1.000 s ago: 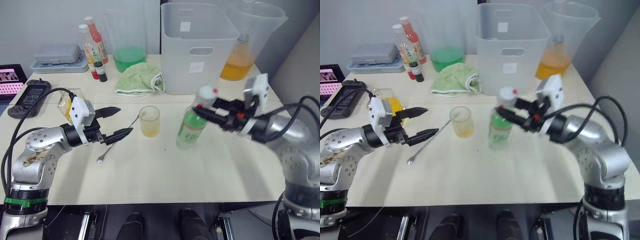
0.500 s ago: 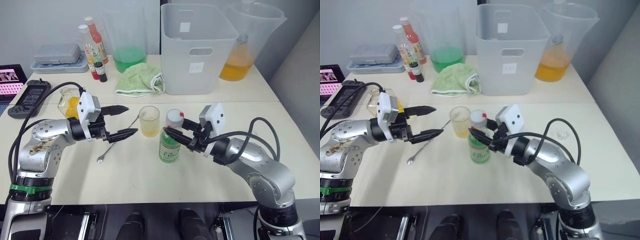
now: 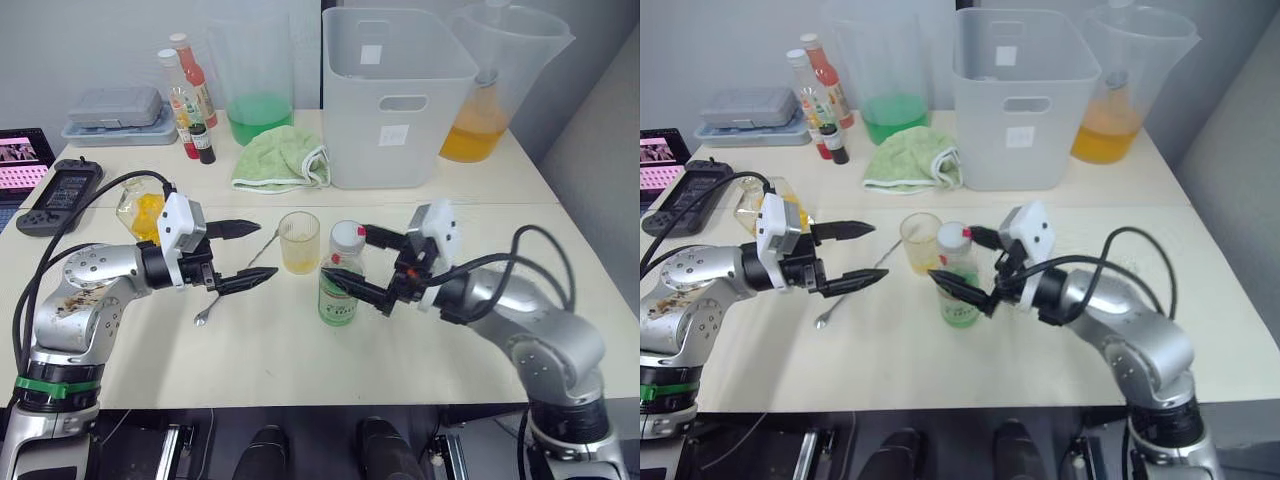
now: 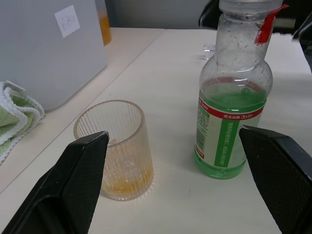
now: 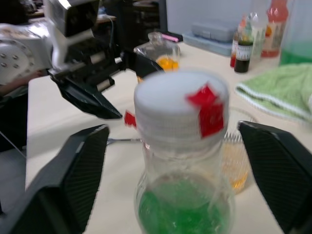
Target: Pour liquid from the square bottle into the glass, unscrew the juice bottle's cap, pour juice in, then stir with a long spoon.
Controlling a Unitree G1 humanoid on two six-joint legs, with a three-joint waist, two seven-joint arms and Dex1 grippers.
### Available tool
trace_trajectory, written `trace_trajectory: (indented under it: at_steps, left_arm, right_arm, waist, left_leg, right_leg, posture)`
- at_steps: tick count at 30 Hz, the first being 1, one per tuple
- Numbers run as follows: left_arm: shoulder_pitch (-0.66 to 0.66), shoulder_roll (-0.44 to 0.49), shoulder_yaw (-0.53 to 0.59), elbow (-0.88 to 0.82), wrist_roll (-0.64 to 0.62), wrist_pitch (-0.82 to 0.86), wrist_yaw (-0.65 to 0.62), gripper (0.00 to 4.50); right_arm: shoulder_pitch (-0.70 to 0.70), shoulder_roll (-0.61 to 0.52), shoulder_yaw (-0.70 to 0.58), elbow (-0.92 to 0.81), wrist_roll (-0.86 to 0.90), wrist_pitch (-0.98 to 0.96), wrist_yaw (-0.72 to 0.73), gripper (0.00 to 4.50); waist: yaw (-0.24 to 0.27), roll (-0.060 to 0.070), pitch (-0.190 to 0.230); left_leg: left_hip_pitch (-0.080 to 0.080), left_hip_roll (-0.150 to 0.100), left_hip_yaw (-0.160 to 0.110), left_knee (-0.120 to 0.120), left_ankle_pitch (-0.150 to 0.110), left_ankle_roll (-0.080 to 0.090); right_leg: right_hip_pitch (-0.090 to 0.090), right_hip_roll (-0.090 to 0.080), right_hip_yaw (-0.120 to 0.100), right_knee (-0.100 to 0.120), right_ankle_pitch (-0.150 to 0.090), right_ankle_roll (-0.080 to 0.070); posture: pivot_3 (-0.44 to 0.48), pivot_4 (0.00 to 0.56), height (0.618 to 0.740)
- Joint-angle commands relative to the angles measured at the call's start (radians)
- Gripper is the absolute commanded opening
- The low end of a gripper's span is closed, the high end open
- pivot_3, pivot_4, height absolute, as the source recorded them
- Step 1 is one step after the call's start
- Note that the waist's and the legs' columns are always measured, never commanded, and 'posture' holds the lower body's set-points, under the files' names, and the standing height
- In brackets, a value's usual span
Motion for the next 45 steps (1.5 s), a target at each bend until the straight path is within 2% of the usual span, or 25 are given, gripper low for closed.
trace_trajectory:
  at_steps: [1,5,11,17,23,30,33,40,45]
  left_arm:
    - [0.004,0.007,0.034,-0.045,-0.022,-0.002,0.011,4.5]
    - [0.036,0.014,0.062,-0.092,-0.036,0.009,0.031,4.5]
    - [0.106,0.025,0.109,-0.198,-0.081,0.063,0.076,4.5]
    - [0.2,0.044,0.169,-0.297,-0.107,0.105,0.135,4.5]
    - [0.232,0.049,0.193,-0.344,-0.125,0.126,0.178,4.5]
    - [0.237,0.056,0.197,-0.355,-0.129,0.126,0.201,4.5]
    - [0.231,0.059,0.19,-0.349,-0.124,0.122,0.205,4.5]
    - [0.204,0.052,0.155,-0.32,-0.108,0.105,0.204,4.5]
    - [0.194,0.05,0.137,-0.31,-0.105,0.095,0.192,4.5]
  right_arm:
    - [-0.026,-0.109,-0.016,0.12,-0.042,-0.13,0.246,4.45]
    - [-0.162,-0.195,0.032,0.389,-0.081,-0.259,0.58,4.45]
    - [-0.321,-0.133,0.116,0.585,-0.144,-0.365,0.792,4.45]
    - [-0.467,0.005,0.169,0.802,-0.204,-0.417,0.868,4.45]
    - [-0.539,0.086,0.177,0.959,-0.271,-0.49,0.899,4.45]
    - [-0.559,0.129,0.202,0.991,-0.267,-0.509,0.922,4.45]
    - [-0.55,0.12,0.222,0.963,-0.237,-0.492,0.922,3.71]
    - [-0.515,0.117,0.233,0.915,-0.216,-0.455,0.922,1.36]
    - [-0.453,0.067,0.169,0.772,-0.164,-0.347,0.884,1.28]
  waist:
    - [0.001,0.0,0.0]
    - [-0.004,0.0,0.0]
    - [-0.013,0.0,0.0]
    - [-0.02,0.0,0.0]
    - [-0.011,0.0,0.0]
    - [-0.013,0.0,0.0]
    - [-0.013,0.0,0.0]
    - [-0.013,0.0,0.0]
    - [-0.006,0.0,0.0]
  left_leg:
    - [0.0,0.0,0.0,0.0,0.0,0.0]
    - [0.0,0.0,0.001,0.0,0.0,0.0]
    - [0.001,0.007,0.003,0.0,0.0,0.001]
    - [0.001,0.007,0.003,0.0,0.0,0.001]
    - [0.001,0.008,0.003,0.0,-0.001,0.0]
    - [0.001,0.008,0.003,0.0,-0.001,0.0]
    - [0.001,0.008,0.003,0.0,-0.001,0.0]
    - [0.001,0.009,0.003,-0.001,-0.001,0.0]
    - [0.001,0.008,0.003,-0.001,-0.001,0.0]
  right_leg:
    - [0.001,0.0,0.0,0.0,0.0,0.0]
    - [0.001,0.0,0.0,-0.001,0.0,0.0]
    - [-0.001,0.005,0.0,-0.001,0.001,-0.002]
    - [-0.001,0.006,0.0,0.0,0.002,-0.003]
    - [-0.001,0.007,0.0,0.0,0.002,-0.004]
    - [-0.002,0.007,0.0,0.0,0.003,-0.004]
    - [-0.002,0.007,0.0,0.0,0.003,-0.004]
    - [-0.002,0.007,0.0,0.0,0.003,-0.004]
    - [-0.002,0.007,0.0,0.0,0.003,-0.004]
  posture:
    - [0.0,0.15,0.74]
    - [0.0,0.15,0.74]
    - [0.0,0.15,0.74]
    - [0.0,0.15,0.74]
    - [0.0,0.15,0.74]
    - [0.0,0.15,0.74]
    - [0.0,0.15,0.74]
    - [0.0,0.15,0.74]
    - [0.0,0.15,0.74]
